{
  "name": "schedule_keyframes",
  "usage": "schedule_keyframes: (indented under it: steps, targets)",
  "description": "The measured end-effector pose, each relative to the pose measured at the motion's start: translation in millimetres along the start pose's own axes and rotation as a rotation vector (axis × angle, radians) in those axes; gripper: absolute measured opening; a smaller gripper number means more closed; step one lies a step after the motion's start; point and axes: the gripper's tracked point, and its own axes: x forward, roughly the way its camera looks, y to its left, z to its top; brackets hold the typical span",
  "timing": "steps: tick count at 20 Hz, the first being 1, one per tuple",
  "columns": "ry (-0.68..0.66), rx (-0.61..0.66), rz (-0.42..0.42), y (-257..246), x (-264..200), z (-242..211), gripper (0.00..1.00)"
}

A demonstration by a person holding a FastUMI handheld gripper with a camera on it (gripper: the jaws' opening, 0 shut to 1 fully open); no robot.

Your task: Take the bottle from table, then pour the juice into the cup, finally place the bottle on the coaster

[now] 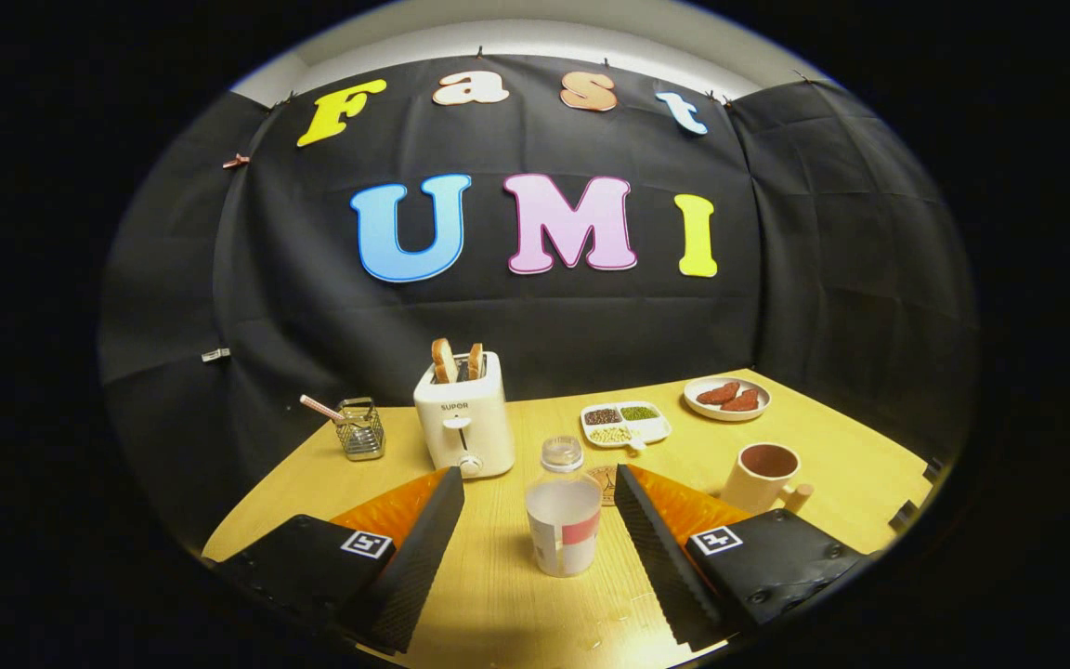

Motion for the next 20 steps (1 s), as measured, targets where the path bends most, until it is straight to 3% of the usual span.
schedule_keyframes:
  steps: [6, 11, 16, 20]
  targets:
    - [0.039, -0.010, -0.057, -19, 40, -46, 1.00]
    - [0.050, -0.055, -0.019, -13, 67, -70, 1.00]
    - [0.033, -0.119, -0.039, -14, 86, -79, 1.00]
    - [0.034, -0.158, -0.064, -22, 88, -84, 0.87]
